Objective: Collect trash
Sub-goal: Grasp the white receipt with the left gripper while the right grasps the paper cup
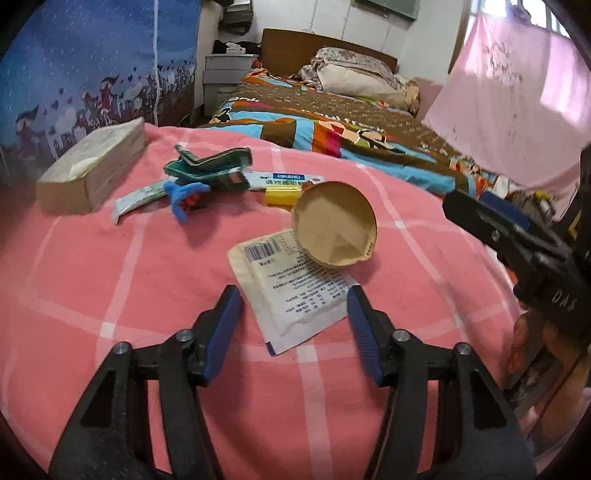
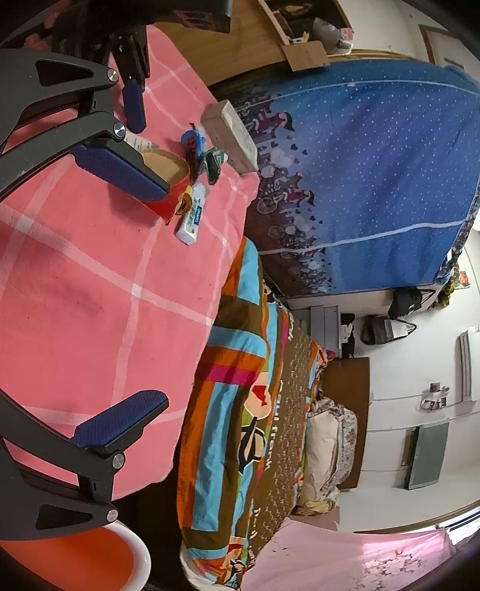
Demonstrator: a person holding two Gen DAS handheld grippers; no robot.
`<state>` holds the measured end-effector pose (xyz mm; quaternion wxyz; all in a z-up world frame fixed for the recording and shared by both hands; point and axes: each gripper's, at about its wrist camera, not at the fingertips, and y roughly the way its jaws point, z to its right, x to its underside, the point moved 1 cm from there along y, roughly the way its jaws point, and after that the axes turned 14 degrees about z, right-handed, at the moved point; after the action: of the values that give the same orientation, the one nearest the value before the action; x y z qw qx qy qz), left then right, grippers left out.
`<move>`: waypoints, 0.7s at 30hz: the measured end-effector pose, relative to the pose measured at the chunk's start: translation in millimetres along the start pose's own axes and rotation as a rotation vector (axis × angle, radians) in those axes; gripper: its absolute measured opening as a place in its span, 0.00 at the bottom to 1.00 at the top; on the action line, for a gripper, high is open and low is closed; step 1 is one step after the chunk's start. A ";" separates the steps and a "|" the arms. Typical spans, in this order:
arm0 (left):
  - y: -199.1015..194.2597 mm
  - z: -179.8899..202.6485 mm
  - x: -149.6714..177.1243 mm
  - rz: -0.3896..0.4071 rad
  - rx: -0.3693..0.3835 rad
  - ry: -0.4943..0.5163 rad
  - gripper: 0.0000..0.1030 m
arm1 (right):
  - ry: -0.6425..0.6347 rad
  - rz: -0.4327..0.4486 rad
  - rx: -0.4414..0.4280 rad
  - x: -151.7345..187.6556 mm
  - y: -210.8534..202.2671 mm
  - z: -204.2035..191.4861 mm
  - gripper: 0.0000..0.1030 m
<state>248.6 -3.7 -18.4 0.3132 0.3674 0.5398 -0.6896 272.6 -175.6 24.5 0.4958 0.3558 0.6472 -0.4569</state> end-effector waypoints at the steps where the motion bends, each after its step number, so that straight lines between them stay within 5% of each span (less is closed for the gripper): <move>1: -1.0 1.6 0.4 0.001 0.001 0.010 0.47 | 0.004 -0.006 0.001 0.1 1.2 0.8 1.00; 8: -3.3 -4.7 -0.8 0.010 0.006 -0.012 0.30 | -0.002 -0.081 -0.023 3.6 15.5 -3.7 0.98; 10: -4.6 -9.1 -1.0 0.016 -0.010 -0.033 0.13 | -0.002 -0.099 -0.048 5.1 17.5 -6.5 0.89; 21: -4.9 -16.1 -1.7 0.023 0.018 -0.110 0.10 | 0.030 -0.166 -0.235 10.1 32.6 -34.2 0.38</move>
<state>248.1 13.0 -16.9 0.3470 0.3379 0.5114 -0.7098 289.0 -132.5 10.1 0.4849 0.2474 0.7306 -0.4122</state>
